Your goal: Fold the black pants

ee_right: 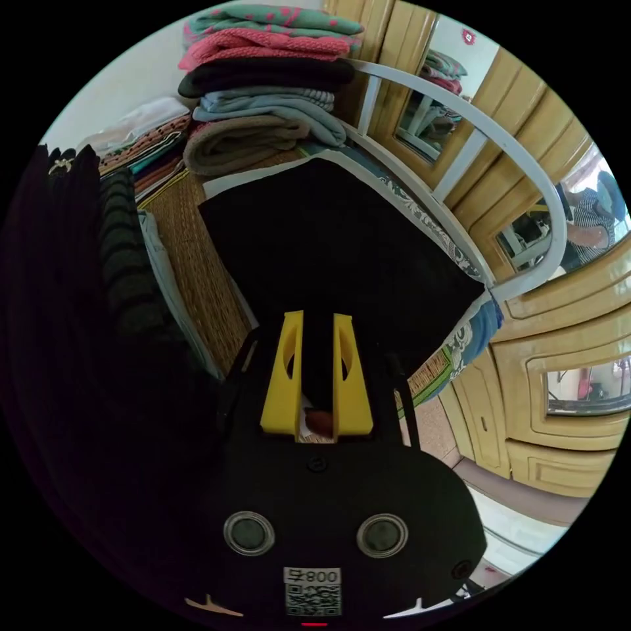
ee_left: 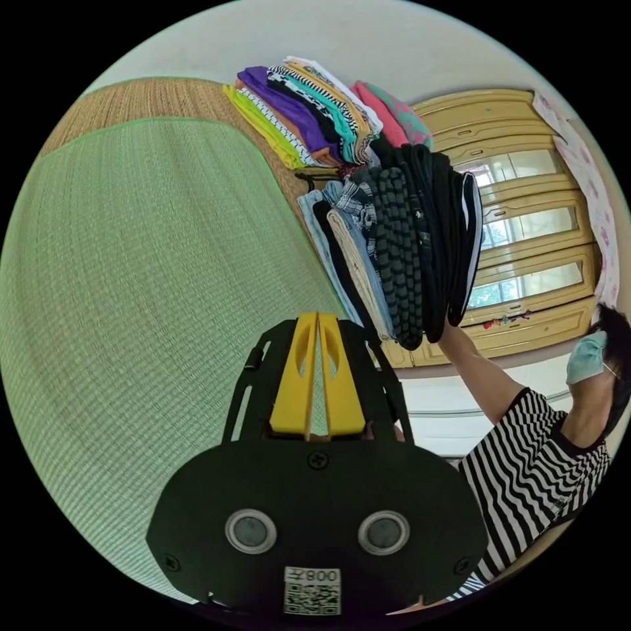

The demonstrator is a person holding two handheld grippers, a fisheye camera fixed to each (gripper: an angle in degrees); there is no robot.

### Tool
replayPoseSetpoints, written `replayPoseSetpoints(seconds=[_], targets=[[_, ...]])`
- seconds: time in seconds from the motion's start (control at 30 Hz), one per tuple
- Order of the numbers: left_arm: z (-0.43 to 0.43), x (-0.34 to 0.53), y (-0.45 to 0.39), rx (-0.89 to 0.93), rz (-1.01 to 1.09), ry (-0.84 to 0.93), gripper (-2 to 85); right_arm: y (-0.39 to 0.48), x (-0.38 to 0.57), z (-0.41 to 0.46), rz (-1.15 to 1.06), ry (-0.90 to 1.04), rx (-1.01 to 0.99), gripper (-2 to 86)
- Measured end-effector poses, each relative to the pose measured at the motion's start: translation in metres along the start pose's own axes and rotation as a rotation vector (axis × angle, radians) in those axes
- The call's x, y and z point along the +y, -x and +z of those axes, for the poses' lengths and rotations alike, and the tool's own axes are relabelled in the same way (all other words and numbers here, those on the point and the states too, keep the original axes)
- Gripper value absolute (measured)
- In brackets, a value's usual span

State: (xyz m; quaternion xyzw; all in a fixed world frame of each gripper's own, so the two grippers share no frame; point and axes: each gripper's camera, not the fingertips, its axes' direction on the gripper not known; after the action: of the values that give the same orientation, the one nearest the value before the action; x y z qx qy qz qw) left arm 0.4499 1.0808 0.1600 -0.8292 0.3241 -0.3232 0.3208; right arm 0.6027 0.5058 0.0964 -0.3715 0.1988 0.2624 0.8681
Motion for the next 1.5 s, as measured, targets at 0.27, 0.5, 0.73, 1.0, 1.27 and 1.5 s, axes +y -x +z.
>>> replayPoseSetpoints(seconds=[0.27,0.5,0.73,1.0,1.27,1.5], targets=[[-0.042,0.023,-0.021,-0.021,0.072,0.061,0.1,-0.021,0.025,0.007,0.109,-0.021,-0.060,0.9],[-0.101,0.062,-0.028,-0.025,0.045,0.025,0.1,-0.099,0.091,-0.047,0.405,-0.328,-0.294,0.3],[-0.145,0.110,-0.043,0.064,0.006,-0.015,0.1,-0.149,0.162,-0.115,0.517,-0.658,-0.571,0.1],[-0.220,0.177,-0.092,0.096,0.108,-0.066,0.1,-0.127,0.202,-0.229,0.359,-0.951,-0.714,0.2],[-0.294,0.260,-0.135,0.220,0.212,-0.172,0.7,-0.060,0.262,-0.341,0.070,-1.145,-0.771,0.2],[-0.367,0.340,-0.213,0.328,0.442,-0.278,5.9,0.037,0.321,-0.378,-0.196,-1.218,-0.944,0.2]])
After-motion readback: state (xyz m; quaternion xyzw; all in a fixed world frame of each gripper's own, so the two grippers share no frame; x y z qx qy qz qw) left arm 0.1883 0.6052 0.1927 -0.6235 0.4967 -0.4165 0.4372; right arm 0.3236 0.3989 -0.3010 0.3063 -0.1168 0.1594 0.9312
